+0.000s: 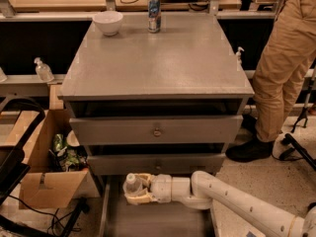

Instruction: Place blue plastic bottle into bottom drawer

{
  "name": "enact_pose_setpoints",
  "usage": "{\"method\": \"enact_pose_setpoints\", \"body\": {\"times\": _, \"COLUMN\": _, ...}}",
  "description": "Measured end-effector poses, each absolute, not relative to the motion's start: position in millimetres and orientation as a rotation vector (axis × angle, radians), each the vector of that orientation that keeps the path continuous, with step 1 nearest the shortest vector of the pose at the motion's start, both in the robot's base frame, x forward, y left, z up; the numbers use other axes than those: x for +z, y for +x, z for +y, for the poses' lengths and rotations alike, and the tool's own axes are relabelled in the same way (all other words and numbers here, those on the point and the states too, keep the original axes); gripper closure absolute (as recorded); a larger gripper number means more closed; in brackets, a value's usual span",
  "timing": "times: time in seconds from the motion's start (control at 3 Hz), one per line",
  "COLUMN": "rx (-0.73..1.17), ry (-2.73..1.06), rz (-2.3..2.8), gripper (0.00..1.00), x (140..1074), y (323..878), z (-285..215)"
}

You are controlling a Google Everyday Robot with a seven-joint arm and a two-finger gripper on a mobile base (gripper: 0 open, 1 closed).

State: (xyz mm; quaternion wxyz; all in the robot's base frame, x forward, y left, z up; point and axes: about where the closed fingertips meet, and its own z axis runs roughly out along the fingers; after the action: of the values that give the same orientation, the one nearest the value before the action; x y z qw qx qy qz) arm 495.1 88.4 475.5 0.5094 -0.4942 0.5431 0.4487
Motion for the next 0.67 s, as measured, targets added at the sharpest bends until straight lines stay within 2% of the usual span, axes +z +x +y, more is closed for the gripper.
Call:
{"method": "enact_pose_setpoints", "body": {"times": 0.33, "rx": 1.081, "ry": -1.188, "rz": 1.310, "gripper": 1.00, "x": 473.5, "y": 495.4, "z": 88.5}}
{"method": "enact_pose_setpoints", "body": {"times": 0.67, "rx": 1.099, "ry": -1.150, "rz": 1.362, "gripper": 1.00, "x": 420.2, "y": 502.7, "z": 90.9}}
